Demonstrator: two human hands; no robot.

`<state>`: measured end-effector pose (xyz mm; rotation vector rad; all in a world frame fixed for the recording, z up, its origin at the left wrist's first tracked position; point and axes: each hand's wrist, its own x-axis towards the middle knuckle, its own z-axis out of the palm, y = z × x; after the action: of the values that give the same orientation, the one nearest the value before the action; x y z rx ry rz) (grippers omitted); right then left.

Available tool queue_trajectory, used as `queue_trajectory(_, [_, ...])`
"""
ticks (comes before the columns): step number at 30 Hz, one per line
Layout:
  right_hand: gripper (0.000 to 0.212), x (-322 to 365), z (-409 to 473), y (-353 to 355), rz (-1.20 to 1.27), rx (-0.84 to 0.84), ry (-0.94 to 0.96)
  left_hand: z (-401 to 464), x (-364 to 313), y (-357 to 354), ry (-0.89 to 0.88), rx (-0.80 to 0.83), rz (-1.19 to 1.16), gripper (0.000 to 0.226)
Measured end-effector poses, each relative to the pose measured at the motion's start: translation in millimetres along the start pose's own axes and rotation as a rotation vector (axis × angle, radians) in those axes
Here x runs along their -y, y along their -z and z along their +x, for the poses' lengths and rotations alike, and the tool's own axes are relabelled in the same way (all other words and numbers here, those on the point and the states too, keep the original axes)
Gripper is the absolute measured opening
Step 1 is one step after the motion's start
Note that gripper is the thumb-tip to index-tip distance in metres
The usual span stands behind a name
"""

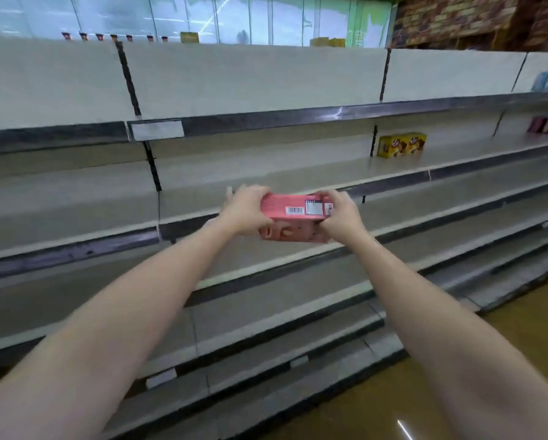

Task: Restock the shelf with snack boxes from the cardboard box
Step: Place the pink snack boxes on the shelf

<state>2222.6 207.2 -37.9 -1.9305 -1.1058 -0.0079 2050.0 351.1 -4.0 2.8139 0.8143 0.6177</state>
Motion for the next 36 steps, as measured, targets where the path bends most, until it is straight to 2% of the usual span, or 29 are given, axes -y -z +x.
queue_trajectory(5, [0.076,12,36,-12,0.161,-0.033,-0.034,34,16,13,-0.015,-0.173,0.129,0.052])
queue_trajectory(7, [0.077,17,50,-19,0.147,-0.06,-0.029,45,23,16,-0.022,-0.201,0.15,0.055])
queue_trajectory(12, [0.078,27,80,-43,0.073,-0.077,-0.062,68,46,19,-0.045,-0.197,0.167,0.086])
queue_trajectory(17, [0.092,29,115,-64,0.261,-0.119,-0.144,106,82,7,-0.044,-0.209,0.112,0.082])
queue_trajectory(19, [0.088,31,122,-70,0.328,-0.165,-0.188,118,93,3,-0.044,-0.231,0.035,0.084])
queue_trajectory(22, [0.065,35,133,-86,0.359,-0.172,-0.222,132,108,-1,-0.015,-0.221,-0.068,0.088])
queue_trajectory(24, [0.057,35,144,-95,0.363,-0.138,-0.243,139,115,-4,-0.017,-0.206,-0.033,0.081])
queue_trajectory(29, [0.061,23,176,-105,0.406,-0.092,-0.231,164,124,-7,0.07,-0.156,-0.045,0.07])
queue_trajectory(36, [0.033,-6,216,-96,0.524,-0.043,-0.277,210,113,-27,0.041,-0.185,0.099,0.069])
